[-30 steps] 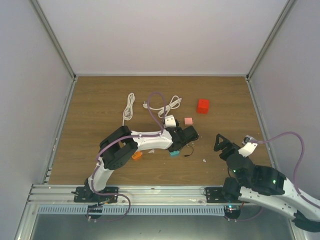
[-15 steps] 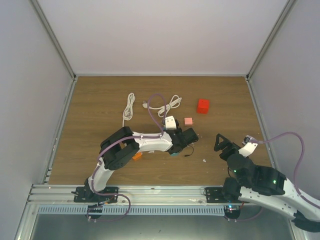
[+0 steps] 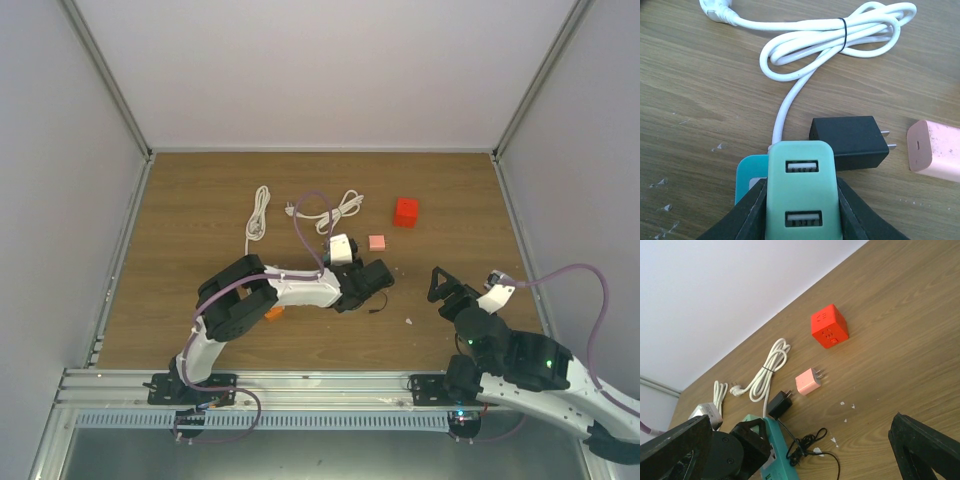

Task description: Insert the plug

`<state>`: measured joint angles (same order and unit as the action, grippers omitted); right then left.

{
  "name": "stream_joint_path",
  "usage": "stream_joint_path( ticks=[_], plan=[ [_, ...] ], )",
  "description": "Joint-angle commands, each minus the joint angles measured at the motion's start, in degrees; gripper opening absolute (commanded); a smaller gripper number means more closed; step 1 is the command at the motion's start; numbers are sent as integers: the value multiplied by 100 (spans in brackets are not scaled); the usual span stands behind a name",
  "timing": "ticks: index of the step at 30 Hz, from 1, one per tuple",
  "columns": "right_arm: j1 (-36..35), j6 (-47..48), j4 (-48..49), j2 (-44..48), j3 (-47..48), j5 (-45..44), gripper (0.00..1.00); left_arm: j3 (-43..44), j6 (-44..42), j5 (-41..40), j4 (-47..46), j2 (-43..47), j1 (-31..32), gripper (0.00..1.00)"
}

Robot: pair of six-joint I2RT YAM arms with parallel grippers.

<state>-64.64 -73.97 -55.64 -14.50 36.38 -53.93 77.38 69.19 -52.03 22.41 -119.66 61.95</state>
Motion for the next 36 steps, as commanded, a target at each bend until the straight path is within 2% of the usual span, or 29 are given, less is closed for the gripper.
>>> stream_joint_path(
  ticks=[1,6,12,18,23,27,30,32,36],
  plan=[
    [-33,-35,100,62,-43,-210,100,-676,-103,1084,365,-551,-544,0],
    [-31,-3,130,14,-43,-210,100,-962,-370,1355,163,-370,-939,0],
    [-31,22,147,4,-35,-221,100,-946,-424,1243,489,-227,-1195,0],
    [-31,107,214,-13,-57,-210,100,-945,-928,1351,339,-66,-1625,0],
    [-35,175,302,-226,-71,-258,100,-859,-1206,1309,311,21,-1704,1],
    [-31,547,614,-672,43,-231,100,-708,-1366,1257,416,32,-1704,8],
    [-27,1191,1027,-1170,232,-48,100,-681,-1619,1313,351,120,-1704,12],
    [-8,1593,1298,-1590,423,113,99,-709,-1798,1414,225,209,-1704,21],
    [127,2217,1761,-2544,846,482,100,-754,-2019,1509,112,432,-1696,50]
  ],
)
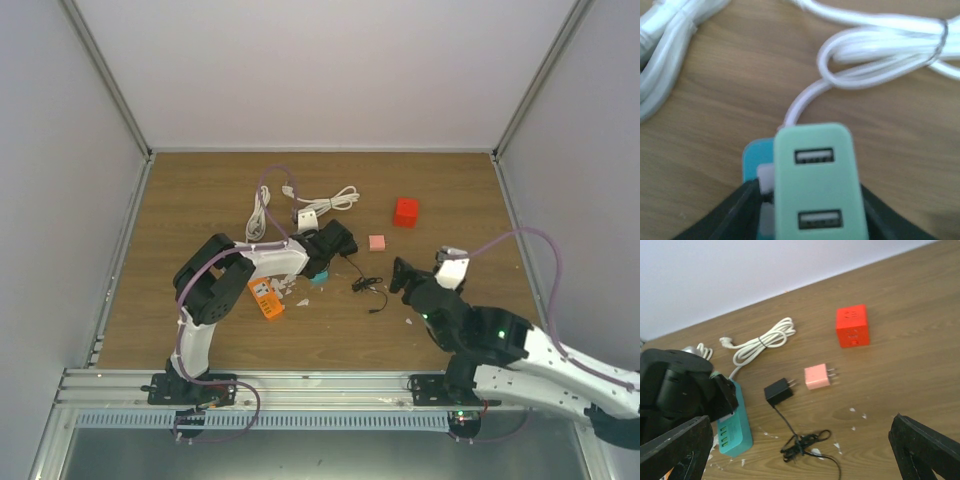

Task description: Insert the plug

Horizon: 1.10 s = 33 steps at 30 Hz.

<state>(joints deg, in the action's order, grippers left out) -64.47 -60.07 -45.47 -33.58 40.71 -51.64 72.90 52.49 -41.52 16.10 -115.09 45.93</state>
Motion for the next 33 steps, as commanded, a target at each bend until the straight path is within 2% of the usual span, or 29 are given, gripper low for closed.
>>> stream_joint_path(
  ticks=[1,5,8,15,21,26,28,31,33],
  plan=[
    [200,1005,910,-824,460,375,100,-311,-407,472,731,40,-101,58],
    [1011,1913,1866,-1465,379,1475,100,-319,-746,459,629,343,-97,89],
    [1771,2286,2228,-1831,345,2528,100,-291,-1020,471,585,645,-155,99],
    [2922,2847,2518,-2211,472,3790,100,-613,-1483,717,422,1775,-466,99],
    [3503,3386,2425,-3701,1072,4556,99,-1214,-1819,937,239,2960,-713,99],
    [3565,3507,1868,-4582,1932,3906,100,-1957,-2268,1735,-304,3806,-1155,99],
    [3570,3706,1798,-4798,2227,4048,100,-2211,-2329,2001,-444,4011,-1352,99],
    [3513,4182,1628,-5410,2631,4739,100,-2313,-2400,2257,-513,4151,-1514,99],
    [3346,4304,1411,-5921,2911,4557,100,-2345,-2442,2330,-518,4240,-1568,99]
  ],
)
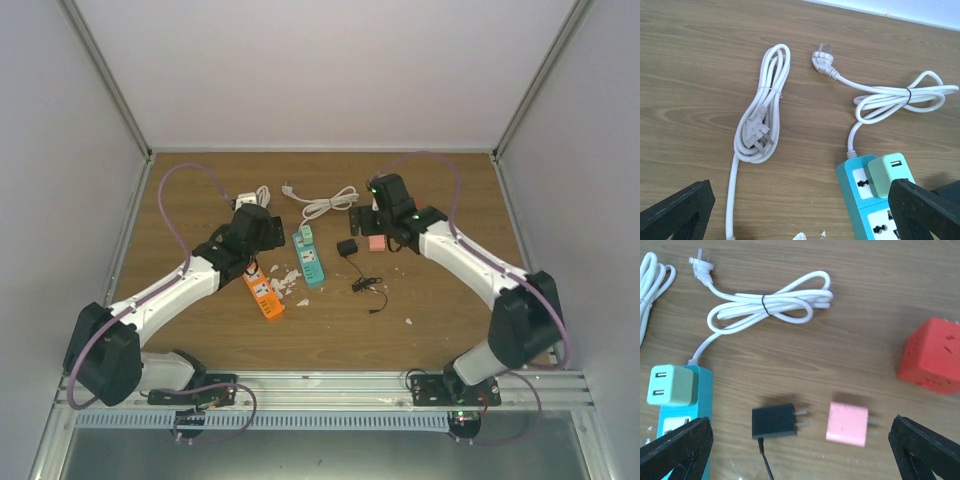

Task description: Insert the plug

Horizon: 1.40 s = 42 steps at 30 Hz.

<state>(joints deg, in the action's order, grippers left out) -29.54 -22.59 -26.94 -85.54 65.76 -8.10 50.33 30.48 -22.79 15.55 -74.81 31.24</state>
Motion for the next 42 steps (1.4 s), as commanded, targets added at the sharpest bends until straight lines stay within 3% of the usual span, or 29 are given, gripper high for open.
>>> stream_joint_path(
  ticks=[1,5,11,14,20,32,42],
  plan=[
    [-245,619,-505,-939,499,28,100,-115,-250,473,-471,257,-123,99],
    [-605,965,-568,-1599,757,-88,89,-269,-266,558,-541,405,-237,99],
    [-740,1064,-384,-1684,789,224,83,-322,-322,808,-642,416,-405,99],
    [-759,1073,-388,-1839,781,364,74,-333,-332,858,-676,412,-437,99],
    [-764,965,-281,-2148,608,141,66,-341,-332,907,-679,425,-451,99],
    [-642,826,-268,-2515,707,-100,65,-367,-318,925,-666,441,-450,98],
    [-563,697,-231,-2507,716,-347,72,-372,-315,1016,-641,459,-453,98]
  ],
)
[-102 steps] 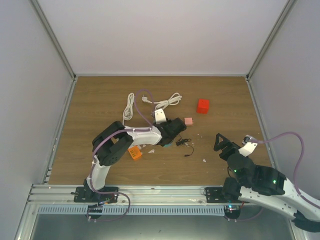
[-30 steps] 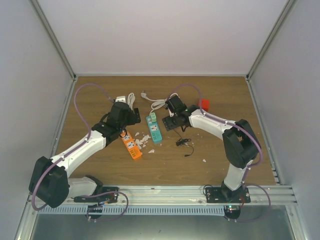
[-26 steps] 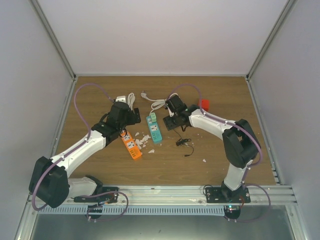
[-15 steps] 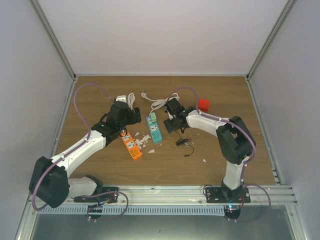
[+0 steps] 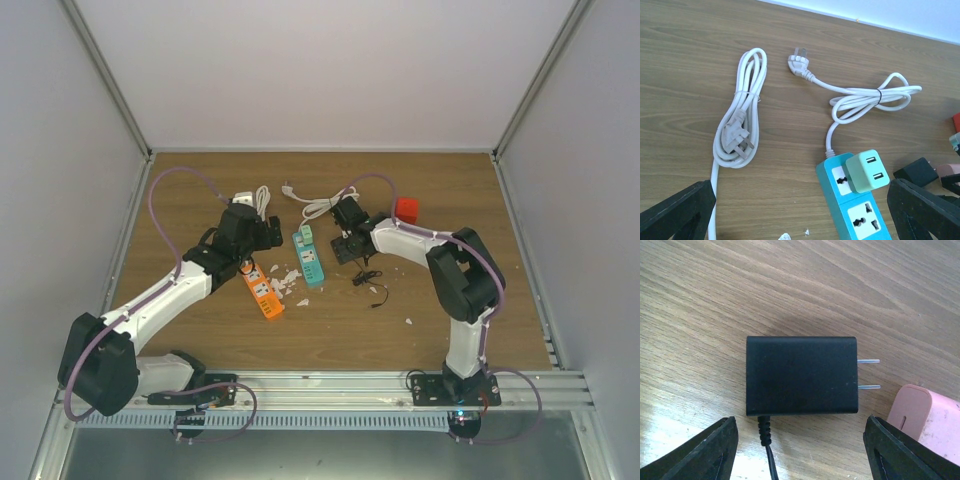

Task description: Insert the plug

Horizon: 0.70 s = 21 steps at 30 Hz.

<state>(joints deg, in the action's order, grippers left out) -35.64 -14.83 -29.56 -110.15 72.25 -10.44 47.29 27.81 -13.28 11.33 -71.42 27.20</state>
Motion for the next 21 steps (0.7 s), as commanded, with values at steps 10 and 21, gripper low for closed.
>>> stream_joint_path(
  ticks=[10,21],
  plan=[
    [65,-29,280,24,9,172,68,-65,-51,131,-246,93,-46,97],
    [75,-155,332,-124,61,175,53,-91,-48,153,-263,68,-46,96]
  ],
)
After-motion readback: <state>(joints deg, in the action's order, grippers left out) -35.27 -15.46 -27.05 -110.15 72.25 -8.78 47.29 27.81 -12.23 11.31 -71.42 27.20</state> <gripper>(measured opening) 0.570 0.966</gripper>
